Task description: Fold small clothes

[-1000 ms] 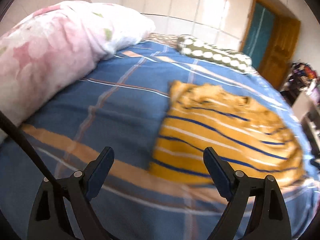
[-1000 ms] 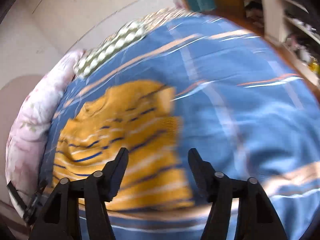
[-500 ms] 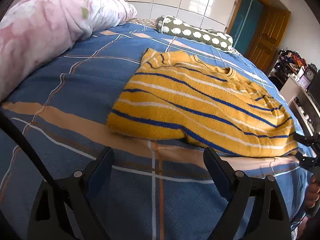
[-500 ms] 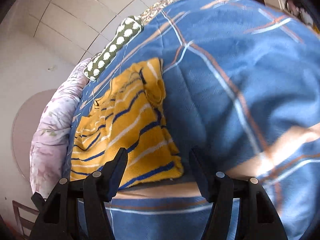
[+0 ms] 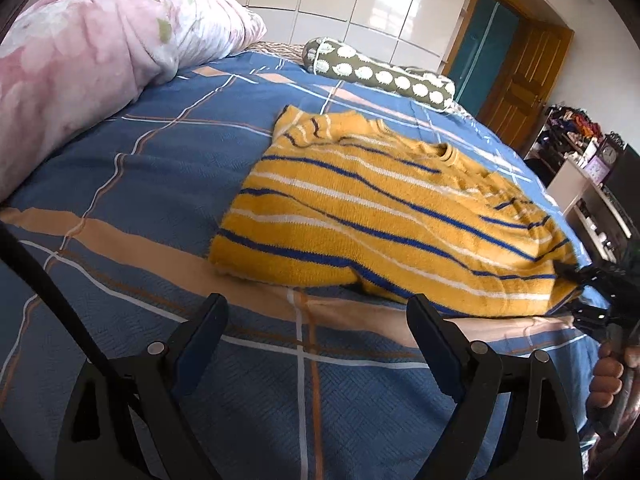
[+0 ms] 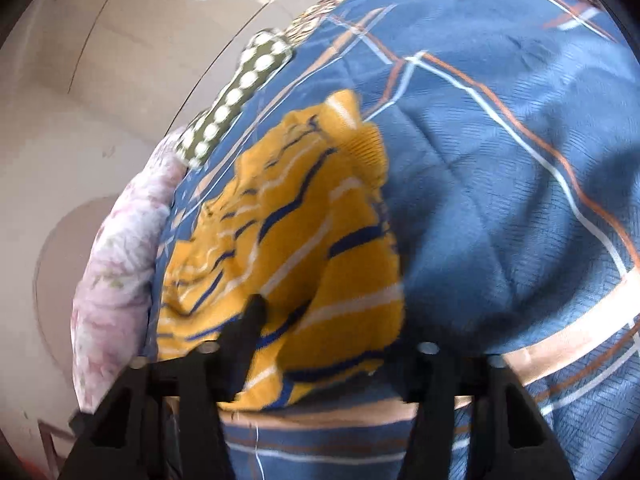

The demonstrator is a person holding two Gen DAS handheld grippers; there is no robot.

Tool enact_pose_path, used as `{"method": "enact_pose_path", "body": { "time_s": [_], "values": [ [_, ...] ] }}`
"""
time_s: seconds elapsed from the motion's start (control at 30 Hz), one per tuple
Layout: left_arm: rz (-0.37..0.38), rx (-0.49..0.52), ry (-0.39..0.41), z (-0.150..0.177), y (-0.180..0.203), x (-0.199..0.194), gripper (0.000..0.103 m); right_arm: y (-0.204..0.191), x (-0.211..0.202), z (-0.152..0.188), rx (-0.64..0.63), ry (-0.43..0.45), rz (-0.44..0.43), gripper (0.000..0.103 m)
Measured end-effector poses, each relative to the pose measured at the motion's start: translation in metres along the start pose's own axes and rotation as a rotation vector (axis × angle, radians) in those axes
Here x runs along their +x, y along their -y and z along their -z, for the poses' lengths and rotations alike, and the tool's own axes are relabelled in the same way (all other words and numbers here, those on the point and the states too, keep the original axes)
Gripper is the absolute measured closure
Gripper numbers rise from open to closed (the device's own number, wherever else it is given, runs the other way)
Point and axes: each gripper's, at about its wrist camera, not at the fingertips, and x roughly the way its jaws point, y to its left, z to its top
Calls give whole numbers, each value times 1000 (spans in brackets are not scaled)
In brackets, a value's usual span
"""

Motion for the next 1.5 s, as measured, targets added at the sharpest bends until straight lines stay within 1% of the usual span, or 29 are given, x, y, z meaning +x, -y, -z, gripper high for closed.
{"method": "enact_pose_path", "body": {
  "time_s": [0.03,0.07,0.1,0.13,0.2,0.23,0.27,0.33,0.37,0.4,0.47,0.5,0.53,0.57,0.6,0.63,0.67,0.73,0.77,0.8,0.9,0.97,1.0,1.07,1.13,1.23,1.33,1.43,1.5],
  "values": [
    [10,-3,8,-2,-2,-5,13,1,0,-1,17,-6,5,73],
    [16,-6,21,-4,-4,-10,13,-2,-2,-2,19,-11,32,77],
    [19,-10,34,-7,-7,-14,13,-7,-5,-2,3,-8,56,79],
    [17,-21,57,-11,-13,-22,13,-19,-9,-1,-37,3,97,81],
    [-3,-41,101,-18,-28,-35,13,-53,-16,1,-155,34,190,82],
    [-29,-59,131,-23,-39,-43,13,-70,-19,3,-214,51,225,82],
    [-65,-86,163,-27,-53,-51,13,-98,-19,5,-296,69,258,82],
    [-115,-141,200,-32,-78,-61,13,-141,-14,10,-417,82,291,83],
    [-130,-174,210,-33,-92,-66,13,-169,-7,15,-496,84,303,83],
    [-144,-229,218,-35,-111,-70,13,-190,-1,21,-553,82,305,83],
    [-165,-312,223,-34,-136,-76,13,-239,19,40,-691,67,293,83],
    [-179,-357,226,-32,-151,-78,13,-256,30,50,-740,53,283,83],
    [-188,-403,226,-30,-165,-79,13,-272,42,61,-787,32,267,83],
    [-194,-437,228,-28,-175,-80,13,-290,59,76,-845,-11,241,83],
    [-199,-468,231,-26,-184,-81,13,-298,73,88,-883,-51,223,83],
    [-203,-496,229,-23,-193,-81,13,-305,87,100,-919,-98,208,84],
    [-202,-514,225,-22,-198,-81,13,-309,109,117,-965,-163,204,84],
    [-201,-540,212,-19,-205,-79,13,-310,134,139,-1031,-213,245,84],
    [-201,-542,206,-19,-206,-77,13,-309,144,151,-1076,-210,275,83],
    [-198,-539,202,-19,-206,-76,13,-306,148,155,-1089,-207,285,83],
    [-201,-524,208,-20,-202,-76,13,-295,151,152,-1062,-214,285,83],
    [-198,-516,209,-21,-199,-76,13,-294,147,152,-1079,-193,297,83],
    [-196,-514,206,-22,-197,-74,13,-298,147,154,-1102,-179,308,83],
    [-205,-513,200,-26,-195,-69,13,-310,147,170,-1179,-142,339,83],
    [-216,-523,197,-25,-196,-68,13,-317,142,185,-1251,-120,353,83],
    [-221,-545,199,-24,-200,-67,13,-325,139,200,-1288,-117,325,83],
    [-229,-544,196,-23,-201,-67,13,-324,141,204,-1271,-149,281,82],
    [-242,-525,190,-23,-197,-65,13,-314,140,203,-1227,-207,216,75],
    [-246,-512,186,-24,-193,-63,13,-306,135,198,-1170,-260,144,67]
  ]
}}
